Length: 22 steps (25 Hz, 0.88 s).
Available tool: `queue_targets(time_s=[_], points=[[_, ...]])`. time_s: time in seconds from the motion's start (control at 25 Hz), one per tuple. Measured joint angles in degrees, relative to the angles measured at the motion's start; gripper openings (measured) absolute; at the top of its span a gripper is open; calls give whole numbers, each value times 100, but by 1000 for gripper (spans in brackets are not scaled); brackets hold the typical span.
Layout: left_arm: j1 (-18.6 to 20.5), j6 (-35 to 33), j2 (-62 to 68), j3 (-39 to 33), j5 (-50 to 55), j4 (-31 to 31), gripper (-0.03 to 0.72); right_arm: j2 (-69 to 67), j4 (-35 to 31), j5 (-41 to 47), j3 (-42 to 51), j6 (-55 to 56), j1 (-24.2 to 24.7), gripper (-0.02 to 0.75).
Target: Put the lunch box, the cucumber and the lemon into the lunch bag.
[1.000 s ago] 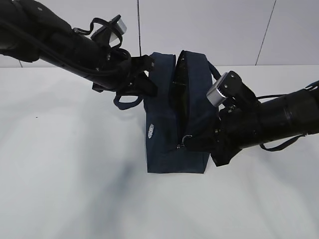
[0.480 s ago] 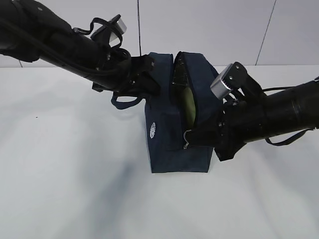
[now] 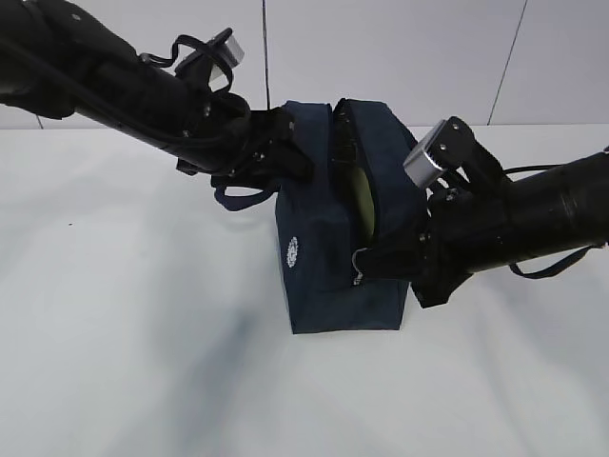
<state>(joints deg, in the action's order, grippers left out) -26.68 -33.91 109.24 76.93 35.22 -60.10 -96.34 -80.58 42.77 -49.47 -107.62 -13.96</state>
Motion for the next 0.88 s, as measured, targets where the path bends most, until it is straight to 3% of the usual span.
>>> queue_targets(time_s=[0.08, 0.2, 0.44, 0.6, 0.68, 0.88], points=[[0, -135, 0, 0, 23, 0, 422, 0, 3, 0, 0, 18, 0, 1], [0, -369, -72, 0, 65, 15, 468, 0, 3, 0, 0, 40, 0, 1], [21, -750, -534, -14, 65, 589, 482, 0, 13, 0, 0, 76, 0, 1], [114, -960, -817, -345, -47, 619, 482, 0, 13, 0, 0, 90, 0, 1], [136, -1264, -940, -577, -149, 380, 482, 0, 13, 0, 0, 103, 0, 1], [149, -2655, -1159, -1205, -196, -962, 482, 0, 13, -8, 0, 113, 0, 1]])
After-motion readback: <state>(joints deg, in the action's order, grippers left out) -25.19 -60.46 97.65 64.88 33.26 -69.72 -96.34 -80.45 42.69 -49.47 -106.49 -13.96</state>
